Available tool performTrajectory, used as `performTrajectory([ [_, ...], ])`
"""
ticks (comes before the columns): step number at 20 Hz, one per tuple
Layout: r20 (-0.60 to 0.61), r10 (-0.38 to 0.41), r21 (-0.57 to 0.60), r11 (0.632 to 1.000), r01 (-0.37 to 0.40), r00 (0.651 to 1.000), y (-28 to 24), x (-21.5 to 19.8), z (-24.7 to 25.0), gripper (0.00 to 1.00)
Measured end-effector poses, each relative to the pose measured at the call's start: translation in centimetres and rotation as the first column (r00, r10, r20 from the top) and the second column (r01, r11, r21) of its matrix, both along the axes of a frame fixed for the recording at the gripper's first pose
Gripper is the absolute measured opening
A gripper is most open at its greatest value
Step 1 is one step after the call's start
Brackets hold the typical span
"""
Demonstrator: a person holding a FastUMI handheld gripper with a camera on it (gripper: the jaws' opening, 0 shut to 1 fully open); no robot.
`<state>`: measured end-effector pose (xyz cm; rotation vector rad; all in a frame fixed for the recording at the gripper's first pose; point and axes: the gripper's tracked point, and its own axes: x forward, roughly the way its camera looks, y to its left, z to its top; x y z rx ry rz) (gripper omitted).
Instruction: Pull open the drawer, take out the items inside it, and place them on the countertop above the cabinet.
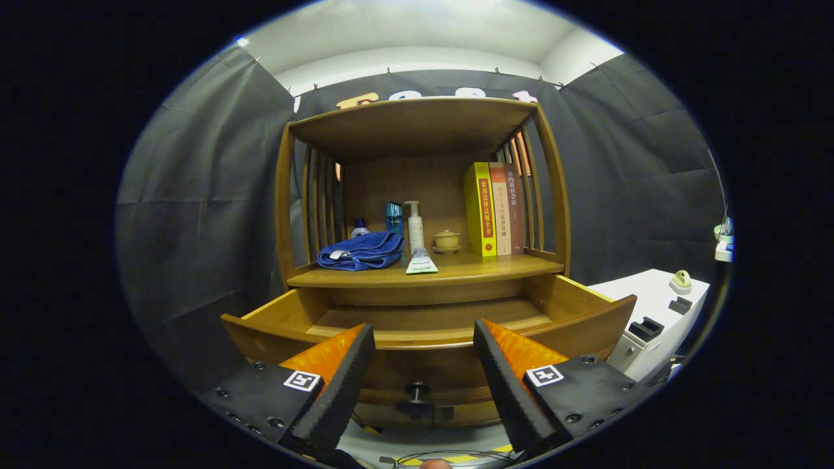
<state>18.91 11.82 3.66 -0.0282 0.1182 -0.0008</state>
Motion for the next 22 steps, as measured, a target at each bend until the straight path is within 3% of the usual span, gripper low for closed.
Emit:
performTrajectory([
  [8, -0.054, 0.003, -0.05, 0.999, -0.006, 0.999, 0.5, 0.3, -5.7, 0.99],
  [13, -0.077, -0.055, -0.046, 0.998, 0.051, 0.996, -0.8, 1.4, -7.2, 0.98],
  [18, -0.079, -0.06, -0.035, 0.998, 0.058, 0.995, -0.5, 1.6, -7.3, 0.97],
  [22, -0.099, -0.06, -0.032, 0.998, 0.057, 0.993, -0.8, 4.8, -7.2, 0.97],
])
